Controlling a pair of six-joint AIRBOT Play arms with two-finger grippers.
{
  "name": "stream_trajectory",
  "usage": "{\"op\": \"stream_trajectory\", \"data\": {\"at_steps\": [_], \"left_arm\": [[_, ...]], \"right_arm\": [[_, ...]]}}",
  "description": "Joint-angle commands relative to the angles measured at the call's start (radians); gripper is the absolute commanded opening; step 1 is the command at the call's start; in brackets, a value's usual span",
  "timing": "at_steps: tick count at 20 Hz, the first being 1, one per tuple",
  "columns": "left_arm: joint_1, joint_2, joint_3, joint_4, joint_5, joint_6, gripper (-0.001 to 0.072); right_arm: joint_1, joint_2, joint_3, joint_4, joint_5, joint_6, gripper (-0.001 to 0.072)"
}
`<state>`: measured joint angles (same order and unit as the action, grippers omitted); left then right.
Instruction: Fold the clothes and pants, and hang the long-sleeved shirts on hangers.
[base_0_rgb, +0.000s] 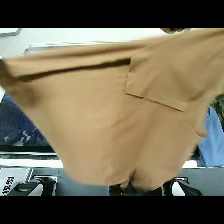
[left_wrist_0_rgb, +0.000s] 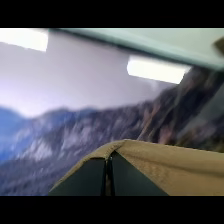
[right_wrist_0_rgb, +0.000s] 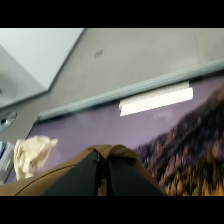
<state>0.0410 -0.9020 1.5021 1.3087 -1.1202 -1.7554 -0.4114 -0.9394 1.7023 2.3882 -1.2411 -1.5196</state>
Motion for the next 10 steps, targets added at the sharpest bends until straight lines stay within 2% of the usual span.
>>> {"op": "stream_trajectory", "data": {"at_steps": [1, 3, 5, 8, 10], "left_arm": [[-0.005, -0.249, -0.104, 0.01, 0.087, 0.013, 0.0015], [-0.011, -0.417, -0.113, 0.008, 0.173, 0.024, 0.0014], [-0.012, -0.566, -0.113, 0.0, 0.265, 0.027, 0.0014], [-0.011, -0.719, -0.099, -0.007, 0.352, 0.027, 0.0014], [-0.011, -0.782, -0.077, -0.011, 0.362, 0.027, 0.0015]], "right_arm": [[0.135, -0.285, -0.066, -0.077, -0.106, -0.018, 0.0027], [0.249, -0.457, -0.084, -0.249, -0.037, -0.02, 0.0026], [0.307, -0.618, -0.084, -0.342, 0.109, 0.0, 0.0026], [0.308, -0.785, -0.084, -0.3, 0.317, 0.105, 0.0026], [0.309, -0.851, -0.084, -0.241, 0.38, 0.129, 0.0027]]}}
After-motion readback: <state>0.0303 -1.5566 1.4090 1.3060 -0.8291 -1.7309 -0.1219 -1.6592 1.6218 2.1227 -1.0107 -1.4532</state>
